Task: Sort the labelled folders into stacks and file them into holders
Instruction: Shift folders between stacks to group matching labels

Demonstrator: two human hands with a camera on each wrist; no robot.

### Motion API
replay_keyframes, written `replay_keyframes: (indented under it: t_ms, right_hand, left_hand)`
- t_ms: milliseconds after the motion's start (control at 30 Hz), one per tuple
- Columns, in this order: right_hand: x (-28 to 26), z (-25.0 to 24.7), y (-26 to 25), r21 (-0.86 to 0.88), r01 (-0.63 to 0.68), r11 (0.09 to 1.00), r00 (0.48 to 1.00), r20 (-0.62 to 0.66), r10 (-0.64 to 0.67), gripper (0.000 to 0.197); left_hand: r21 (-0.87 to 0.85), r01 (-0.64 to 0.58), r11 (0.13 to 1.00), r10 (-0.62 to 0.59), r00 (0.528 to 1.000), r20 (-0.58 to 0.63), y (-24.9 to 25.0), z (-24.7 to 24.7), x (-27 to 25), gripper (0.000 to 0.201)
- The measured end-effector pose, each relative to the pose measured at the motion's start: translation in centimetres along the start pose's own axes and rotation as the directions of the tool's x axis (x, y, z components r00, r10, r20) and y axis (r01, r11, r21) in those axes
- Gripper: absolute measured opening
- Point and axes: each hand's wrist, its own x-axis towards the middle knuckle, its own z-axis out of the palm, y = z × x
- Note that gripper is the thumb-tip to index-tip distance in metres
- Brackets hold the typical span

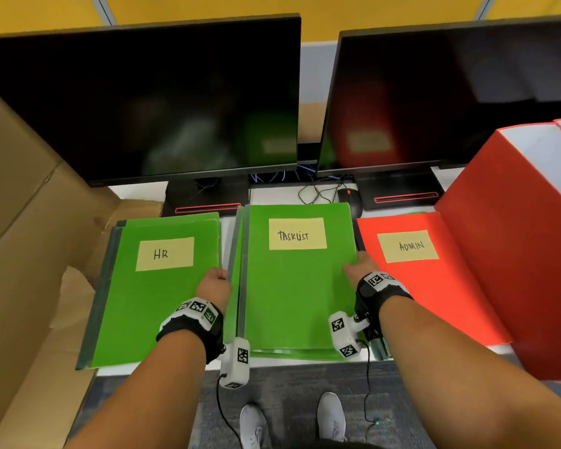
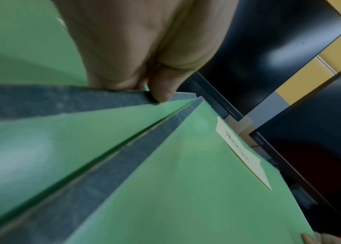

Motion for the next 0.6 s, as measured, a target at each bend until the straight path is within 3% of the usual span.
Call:
replay_keyframes:
  t_ms: [200,367,467,533,600]
  right_hand:
    - [-0.3,-0.1,-1.3,-0.021,-0.015,1.000,1.000,0.009,0.016,0.036]
    - [-0.3,0.0,-1.9,0.082,0.029,0.996,0.999,-0.044,-0.025,0.038]
    - [-1.3,-0.3,-3.2,0.232,0.129,0.964,0.989,-0.104,-0.107,0.031]
    - [-2.3,-0.7,-4.8,0.359,0.269,0.894,0.957,-0.200,-0.208,0.034]
    - [-2.8,-1.3,-6.8,0.495,0.371,0.785,0.925,-0.269,-0.268,0.052]
  left_hand:
    - [-0.146,-0.029,0.989,0.031,0.999,0.014,0.9,-0.6,-0.5,0.033]
    - [-0.288,-0.055,0.956,0.090,0.990,0.111,1.7,-1.7,-1.4,0.041]
    - [-0.459,-0.030,0.888,0.100,0.987,0.128,2.6,-2.3,-1.9,0.046]
    - [-0.530,-0.106,0.842,0.179,0.980,0.088,3.6,-2.8,-2.1,0.038]
    - [-0.484,-0.224,0.846,0.268,0.963,0.023,4.4,-3.4,-1.9,0.030]
